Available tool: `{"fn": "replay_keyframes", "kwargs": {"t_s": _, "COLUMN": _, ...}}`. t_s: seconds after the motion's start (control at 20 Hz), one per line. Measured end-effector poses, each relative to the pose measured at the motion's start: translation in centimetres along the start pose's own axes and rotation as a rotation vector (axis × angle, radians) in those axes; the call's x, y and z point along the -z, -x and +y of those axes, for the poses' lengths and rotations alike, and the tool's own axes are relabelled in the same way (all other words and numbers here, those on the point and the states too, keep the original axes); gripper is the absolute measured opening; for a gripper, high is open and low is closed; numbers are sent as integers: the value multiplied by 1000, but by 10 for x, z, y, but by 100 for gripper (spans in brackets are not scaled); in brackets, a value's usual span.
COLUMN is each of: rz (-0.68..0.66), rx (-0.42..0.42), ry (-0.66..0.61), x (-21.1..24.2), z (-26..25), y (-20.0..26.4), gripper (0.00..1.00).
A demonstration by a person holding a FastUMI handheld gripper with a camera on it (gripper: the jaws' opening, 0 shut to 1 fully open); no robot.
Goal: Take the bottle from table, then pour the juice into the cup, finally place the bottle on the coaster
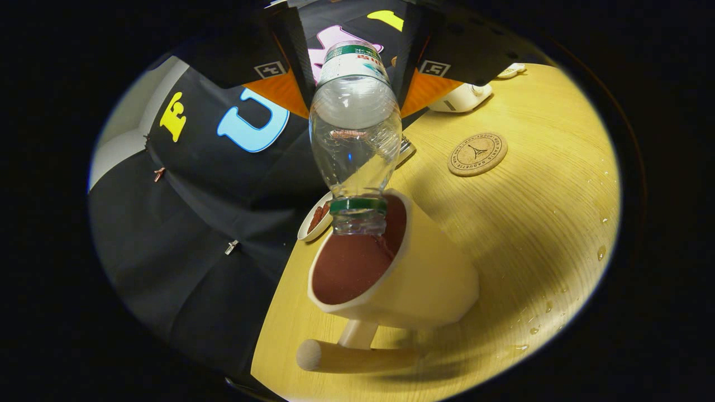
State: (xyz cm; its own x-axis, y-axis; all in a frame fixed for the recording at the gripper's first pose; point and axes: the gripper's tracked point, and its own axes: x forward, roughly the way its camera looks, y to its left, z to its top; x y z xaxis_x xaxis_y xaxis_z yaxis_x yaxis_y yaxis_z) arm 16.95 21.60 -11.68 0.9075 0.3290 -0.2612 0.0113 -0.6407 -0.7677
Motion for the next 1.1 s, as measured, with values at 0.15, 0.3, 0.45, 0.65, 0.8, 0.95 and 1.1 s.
{"fn": "replay_keyframes", "kwargs": {"t_s": 0.15, "rz": -2, "rx": 5, "ry": 15, "x": -1, "z": -3, "y": -1, "gripper": 70}}
{"fn": "replay_keyframes", "kwargs": {"t_s": 0.3, "rz": 5, "rx": 8, "ry": 20, "x": -2, "z": -5, "y": -3, "gripper": 70}}
{"fn": "replay_keyframes", "kwargs": {"t_s": 0.45, "rz": -3, "rx": 15, "ry": 34, "x": -8, "z": -10, "y": -4, "gripper": 71}}
{"fn": "replay_keyframes", "kwargs": {"t_s": 0.65, "rz": 0, "rx": 17, "ry": 37, "x": -10, "z": -12, "y": -4, "gripper": 70}}
{"fn": "replay_keyframes", "kwargs": {"t_s": 0.8, "rz": 5, "rx": 15, "ry": 38, "x": -10, "z": -12, "y": -4, "gripper": 70}}
{"fn": "replay_keyframes", "kwargs": {"t_s": 0.95, "rz": 9, "rx": 10, "ry": 39, "x": -10, "z": -11, "y": -4, "gripper": 70}}
{"fn": "replay_keyframes", "kwargs": {"t_s": 1.1, "rz": 13, "rx": 5, "ry": 41, "x": -9, "z": -11, "y": -1, "gripper": 71}}
